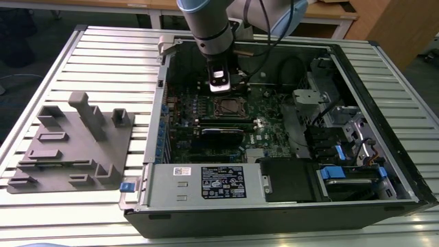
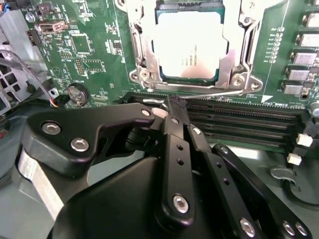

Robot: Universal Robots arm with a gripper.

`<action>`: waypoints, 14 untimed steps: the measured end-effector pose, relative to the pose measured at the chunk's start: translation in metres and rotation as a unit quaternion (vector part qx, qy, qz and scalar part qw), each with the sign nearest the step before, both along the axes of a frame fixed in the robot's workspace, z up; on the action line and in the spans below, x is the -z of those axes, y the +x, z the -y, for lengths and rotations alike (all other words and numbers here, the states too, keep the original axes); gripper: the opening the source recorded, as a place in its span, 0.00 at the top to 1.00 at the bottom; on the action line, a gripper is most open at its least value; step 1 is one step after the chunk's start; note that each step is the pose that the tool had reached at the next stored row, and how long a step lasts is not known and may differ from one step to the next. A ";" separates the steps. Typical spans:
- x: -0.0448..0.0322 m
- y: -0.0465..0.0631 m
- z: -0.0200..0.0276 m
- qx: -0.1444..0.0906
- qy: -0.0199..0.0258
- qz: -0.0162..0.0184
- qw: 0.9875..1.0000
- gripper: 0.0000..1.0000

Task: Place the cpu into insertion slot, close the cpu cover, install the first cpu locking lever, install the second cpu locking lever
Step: 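Install the first cpu locking lever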

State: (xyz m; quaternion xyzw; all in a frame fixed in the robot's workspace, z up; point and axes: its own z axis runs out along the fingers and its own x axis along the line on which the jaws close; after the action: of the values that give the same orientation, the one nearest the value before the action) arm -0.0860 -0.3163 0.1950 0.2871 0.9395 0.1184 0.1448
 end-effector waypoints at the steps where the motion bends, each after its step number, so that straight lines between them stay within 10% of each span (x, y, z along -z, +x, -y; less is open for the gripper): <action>1: 0.0005 0.000 0.0003 0.000 0.000 0.000 1.000 0.89; 14: 0.0021 0.000 0.0005 -0.002 0.000 0.006 1.000 0.89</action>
State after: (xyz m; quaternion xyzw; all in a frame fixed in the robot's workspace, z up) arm -0.0865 -0.3168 0.1929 0.2848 0.9391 0.1205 0.1498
